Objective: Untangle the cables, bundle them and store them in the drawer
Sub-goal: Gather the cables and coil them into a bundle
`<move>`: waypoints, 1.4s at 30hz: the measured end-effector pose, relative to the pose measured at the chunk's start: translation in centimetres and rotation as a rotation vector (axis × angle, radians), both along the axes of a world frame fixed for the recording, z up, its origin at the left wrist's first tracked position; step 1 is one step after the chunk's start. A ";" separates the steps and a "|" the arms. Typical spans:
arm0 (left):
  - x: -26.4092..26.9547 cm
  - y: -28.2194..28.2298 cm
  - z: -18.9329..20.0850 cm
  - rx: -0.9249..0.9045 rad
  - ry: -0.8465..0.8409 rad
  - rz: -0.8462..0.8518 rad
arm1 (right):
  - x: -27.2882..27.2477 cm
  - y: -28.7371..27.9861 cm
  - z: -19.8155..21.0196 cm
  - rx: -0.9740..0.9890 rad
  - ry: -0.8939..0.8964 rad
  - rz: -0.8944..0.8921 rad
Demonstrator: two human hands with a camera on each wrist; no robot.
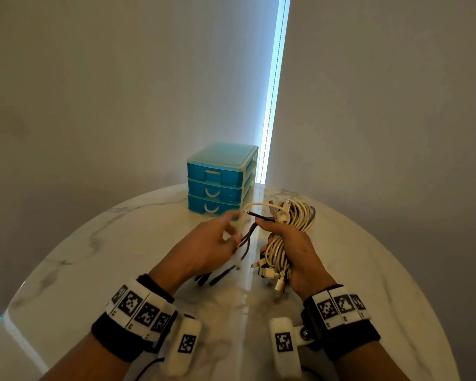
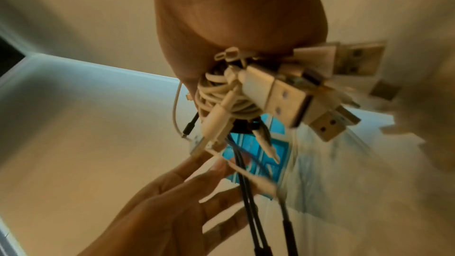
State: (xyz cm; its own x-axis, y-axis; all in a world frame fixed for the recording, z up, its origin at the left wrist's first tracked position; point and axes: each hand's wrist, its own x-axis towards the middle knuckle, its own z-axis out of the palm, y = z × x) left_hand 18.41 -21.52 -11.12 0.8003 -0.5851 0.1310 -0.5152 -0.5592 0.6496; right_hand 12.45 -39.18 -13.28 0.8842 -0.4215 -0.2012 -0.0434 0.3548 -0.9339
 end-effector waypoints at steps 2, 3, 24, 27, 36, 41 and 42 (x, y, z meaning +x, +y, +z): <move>0.1 0.3 0.3 -0.148 -0.005 -0.041 | -0.1 -0.1 0.2 -0.045 0.017 -0.027; 0.0 0.3 0.6 -0.231 -0.016 -0.085 | -0.2 0.0 0.3 -0.051 0.026 -0.026; 1.7 1.3 0.1 -0.230 0.051 -0.003 | -0.9 -1.5 1.1 0.198 0.015 0.061; 1.1 0.6 0.4 -0.073 0.030 -0.094 | -1.1 -1.7 1.3 0.266 -0.024 0.052; -0.2 -2.9 0.6 0.129 -0.013 -0.012 | -0.9 -1.1 1.9 0.460 -0.170 0.252; -1.1 -3.6 1.4 0.218 -0.108 -0.027 | -1.3 -1.6 2.6 0.405 -0.193 0.201; -1.1 -3.6 1.5 0.257 -0.142 -0.023 | -1.2 -1.7 2.4 0.356 -0.177 0.180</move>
